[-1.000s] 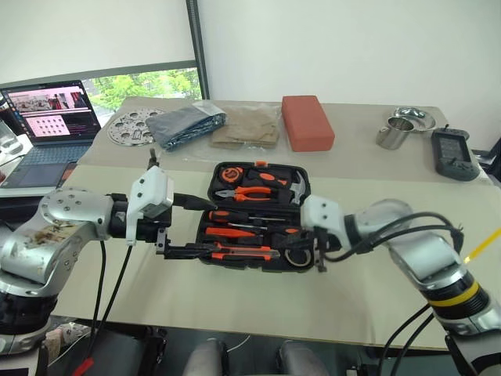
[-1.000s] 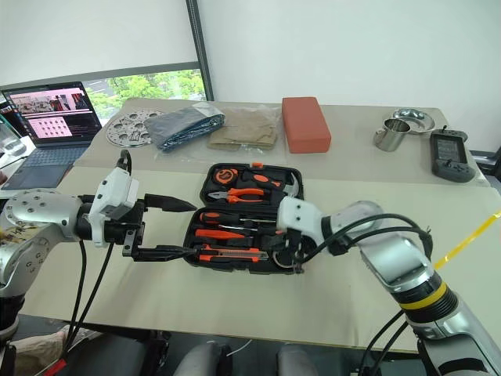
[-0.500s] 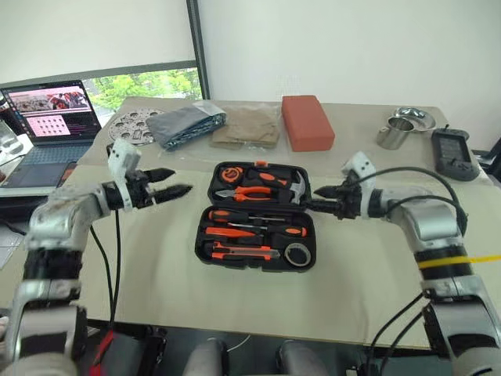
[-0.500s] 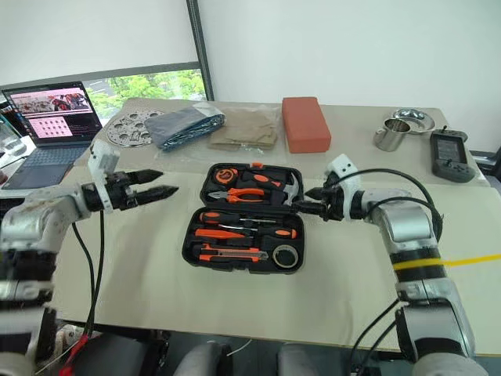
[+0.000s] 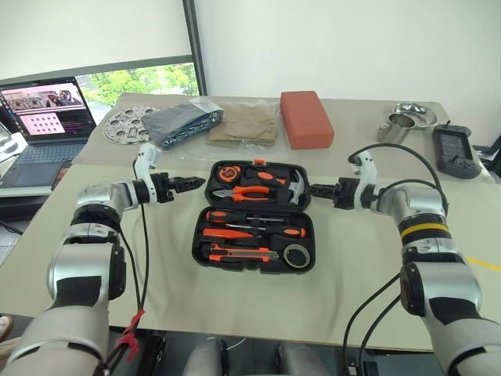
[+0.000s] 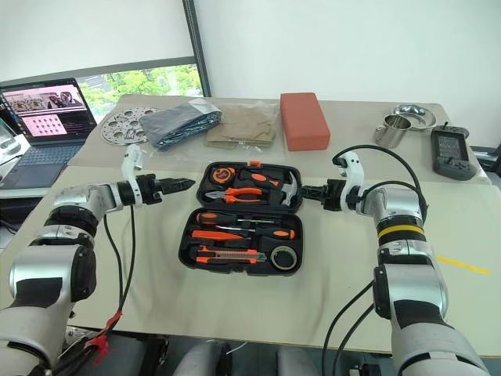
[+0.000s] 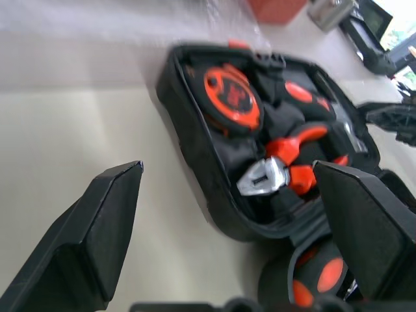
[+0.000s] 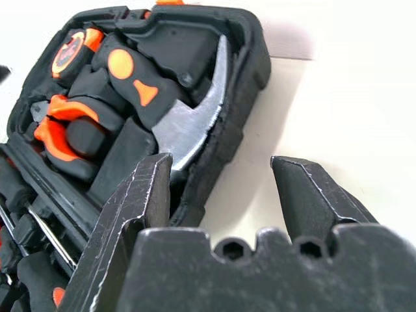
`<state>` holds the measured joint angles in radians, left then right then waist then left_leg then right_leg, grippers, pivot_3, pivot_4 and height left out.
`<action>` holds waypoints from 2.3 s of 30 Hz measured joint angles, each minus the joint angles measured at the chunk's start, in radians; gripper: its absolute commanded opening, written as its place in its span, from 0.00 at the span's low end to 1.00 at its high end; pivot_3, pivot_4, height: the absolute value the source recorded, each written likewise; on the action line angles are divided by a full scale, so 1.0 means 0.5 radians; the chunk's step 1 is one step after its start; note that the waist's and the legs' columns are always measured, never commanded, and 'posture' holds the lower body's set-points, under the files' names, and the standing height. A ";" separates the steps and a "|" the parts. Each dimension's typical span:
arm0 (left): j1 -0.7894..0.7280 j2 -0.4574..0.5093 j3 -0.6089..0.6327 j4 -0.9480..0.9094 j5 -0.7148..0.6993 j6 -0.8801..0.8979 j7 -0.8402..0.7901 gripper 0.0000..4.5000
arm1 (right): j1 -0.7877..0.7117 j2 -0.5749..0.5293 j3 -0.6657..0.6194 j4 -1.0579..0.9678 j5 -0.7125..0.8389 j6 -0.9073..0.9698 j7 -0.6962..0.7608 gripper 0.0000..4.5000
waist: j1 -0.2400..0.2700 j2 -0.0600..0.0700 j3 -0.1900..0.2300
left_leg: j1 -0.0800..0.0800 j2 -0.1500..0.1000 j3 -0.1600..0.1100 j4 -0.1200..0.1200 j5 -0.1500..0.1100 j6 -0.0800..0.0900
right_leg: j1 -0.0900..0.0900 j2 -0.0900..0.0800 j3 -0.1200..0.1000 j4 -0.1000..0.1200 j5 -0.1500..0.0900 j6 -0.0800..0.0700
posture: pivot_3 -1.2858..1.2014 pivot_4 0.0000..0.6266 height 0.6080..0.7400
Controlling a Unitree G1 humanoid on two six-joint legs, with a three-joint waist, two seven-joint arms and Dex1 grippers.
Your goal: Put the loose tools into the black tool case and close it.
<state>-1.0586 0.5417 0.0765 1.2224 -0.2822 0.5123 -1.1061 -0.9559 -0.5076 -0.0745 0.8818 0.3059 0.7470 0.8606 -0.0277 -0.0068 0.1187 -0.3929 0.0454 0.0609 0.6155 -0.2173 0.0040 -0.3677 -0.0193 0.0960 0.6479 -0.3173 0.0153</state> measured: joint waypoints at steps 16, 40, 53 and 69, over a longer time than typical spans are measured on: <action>-0.136 -0.138 0.266 0.182 0.025 0.121 0.389 0.60 | -0.038 0.058 0.037 0.023 -0.033 0.032 0.109 0.00 | -0.029 0.000 -0.001 | -0.002 -0.001 -0.003 0.000 0.006 -0.011 | 0.000 -0.001 -0.002 0.003 0.000 0.001 | 0.52 0.24 1.00; -0.142 -0.142 0.277 0.185 0.179 0.074 0.284 0.01 | 0.067 0.053 0.028 -0.097 -0.035 -0.121 0.189 0.00 | -0.029 0.002 -0.001 | -0.001 -0.003 -0.004 -0.010 0.012 -0.021 | 0.000 -0.001 -0.003 0.004 0.000 0.001 | 0.52 0.24 1.00; -0.050 -0.146 0.293 0.086 0.228 -0.652 0.097 0.01 | 0.293 0.116 -0.116 -0.305 -0.010 -0.742 0.222 0.00 | -0.026 0.001 -0.001 | -0.007 -0.003 -0.003 -0.009 0.016 -0.023 | -0.004 -0.002 -0.003 0.004 0.001 0.000 | 0.52 0.24 1.00; 0.272 -0.125 0.087 -0.153 0.466 -2.076 0.216 0.01 | 0.551 0.157 -0.158 -0.244 -0.115 -1.962 0.441 0.00 | -0.015 0.001 -0.001 | -0.006 0.000 -0.002 -0.011 0.016 -0.021 | -0.003 -0.003 0.000 0.003 0.004 -0.001 | 0.52 0.24 1.00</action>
<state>-0.9228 0.4792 0.1201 1.1457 -0.0492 -0.5257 -0.9981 -0.6802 -0.4292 -0.1535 0.7597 0.2482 -0.2340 1.0813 -0.0349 -0.0061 0.1184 -0.3961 0.0455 0.0600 0.6102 -0.2092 -0.0063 -0.3695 -0.0209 0.0961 0.6496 -0.3154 0.0150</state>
